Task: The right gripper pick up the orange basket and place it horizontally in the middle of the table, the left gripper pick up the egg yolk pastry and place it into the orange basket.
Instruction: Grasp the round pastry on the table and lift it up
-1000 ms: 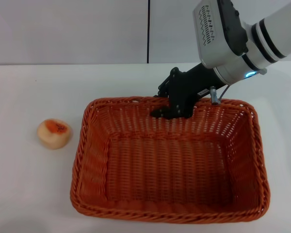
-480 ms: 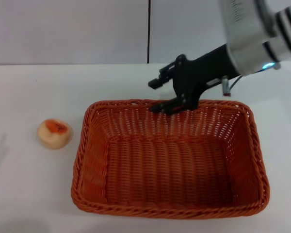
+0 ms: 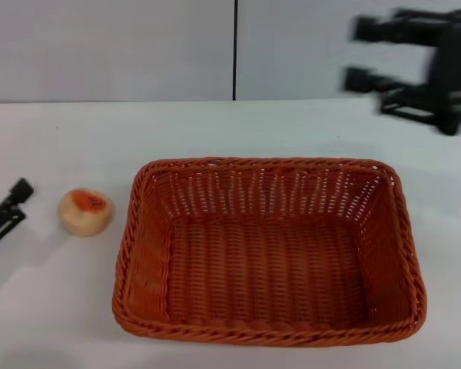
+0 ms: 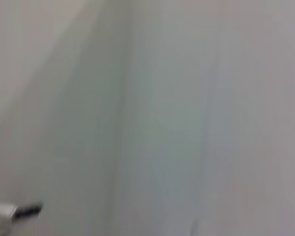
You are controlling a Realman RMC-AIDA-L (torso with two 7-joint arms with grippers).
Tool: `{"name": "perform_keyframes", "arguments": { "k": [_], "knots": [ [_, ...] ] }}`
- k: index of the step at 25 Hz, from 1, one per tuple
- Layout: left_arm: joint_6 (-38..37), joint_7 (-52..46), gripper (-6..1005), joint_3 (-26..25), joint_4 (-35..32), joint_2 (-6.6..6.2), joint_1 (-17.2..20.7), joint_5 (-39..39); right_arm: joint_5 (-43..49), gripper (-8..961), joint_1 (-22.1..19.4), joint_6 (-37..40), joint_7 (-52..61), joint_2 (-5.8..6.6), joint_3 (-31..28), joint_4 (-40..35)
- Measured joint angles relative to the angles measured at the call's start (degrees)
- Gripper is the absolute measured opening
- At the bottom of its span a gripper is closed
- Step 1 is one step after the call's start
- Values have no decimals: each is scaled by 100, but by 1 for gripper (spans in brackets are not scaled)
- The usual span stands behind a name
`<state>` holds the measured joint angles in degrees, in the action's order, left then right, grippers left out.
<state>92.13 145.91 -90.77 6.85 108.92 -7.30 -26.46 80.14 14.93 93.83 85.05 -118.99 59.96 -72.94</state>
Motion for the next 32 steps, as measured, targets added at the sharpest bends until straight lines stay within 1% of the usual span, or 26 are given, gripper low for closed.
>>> {"name": "perform_keyframes", "arguments": {
  "k": [2, 3, 4, 6, 7, 8, 9, 12, 13, 15, 17, 18, 19, 20, 22, 23, 28, 32],
  "knots": [
    [-204, -11, 766, 235, -2, -36, -166, 0, -598, 556, -499, 62, -213, -18, -150, 115],
    [-289, -13, 766, 330, -2, -47, -233, 0, -1076, 556, -857, 234, -406, -28, -318, 376],
    [-362, -33, 765, 423, -2, -66, -301, 0, -1076, 556, -857, 234, -406, -28, -318, 376],
    [-491, -162, 765, 658, 0, -139, -470, -8, -1483, 555, -1076, 547, -626, -29, -533, 804],
    [-523, -235, 765, 715, 0, -169, -534, -30, -1681, 555, -1164, 741, -744, -29, -674, 1059],
    [-566, -321, 764, 782, 1, -208, -611, -92, -1997, 555, -1276, 1127, -1014, -25, -967, 1546],
    [-624, -415, 764, 829, 2, -248, -710, -211, -1997, 555, -1276, 1127, -1014, -25, -967, 1546],
    [-804, -615, 763, 842, 2, -327, -938, -631, -2220, 555, -1343, 1707, -1288, -13, -1580, 2324],
    [-972, -709, 763, 840, 1, -340, -1083, -897, -2223, 555, -1348, 1839, -1303, -8, -1773, 2509],
    [-1079, -739, 763, 834, 1, -340, -1155, -1033, -2221, 555, -1357, 2096, -1335, -5, -2137, 2831],
    [-1271, -762, 762, 823, 1, -328, -1241, -1200, -2209, 555, -1381, 2289, -1397, 1, -2370, 3068],
    [-1494, -755, 762, 817, 49, -287, -1293, -1297, -2182, 555, -1419, 2390, -1434, 9, -2477, 3193],
    [-1494, -755, 762, 817, 49, -287, -1293, -1297, -2182, 555, -1419, 2390, -1434, 9, -2477, 3193],
    [-1583, -741, 762, 818, 88, -259, -1298, -1311, -2155, 556, -1447, 2418, -1440, 12, -2518, 3222],
    [-1859, -703, 761, 837, 254, -196, -1274, -1323, -2133, 556, -1481, 2425, -1441, 13, -2542, 3235],
    [-2090, -687, 761, 844, 437, -162, -1204, -1350, -2131, 555, -1516, 2438, -1443, 14, -2550, 3250],
    [-2403, -691, 760, 806, 742, -129, -1024, -1493, -2128, 553, -1540, 2445, -1456, 18, -2607, 3284],
    [-2452, -733, 759, 811, 776, -156, -950, -1495, -2088, 553, -1527, 2425, -1457, 26, -2637, 3327]
  ]
}}
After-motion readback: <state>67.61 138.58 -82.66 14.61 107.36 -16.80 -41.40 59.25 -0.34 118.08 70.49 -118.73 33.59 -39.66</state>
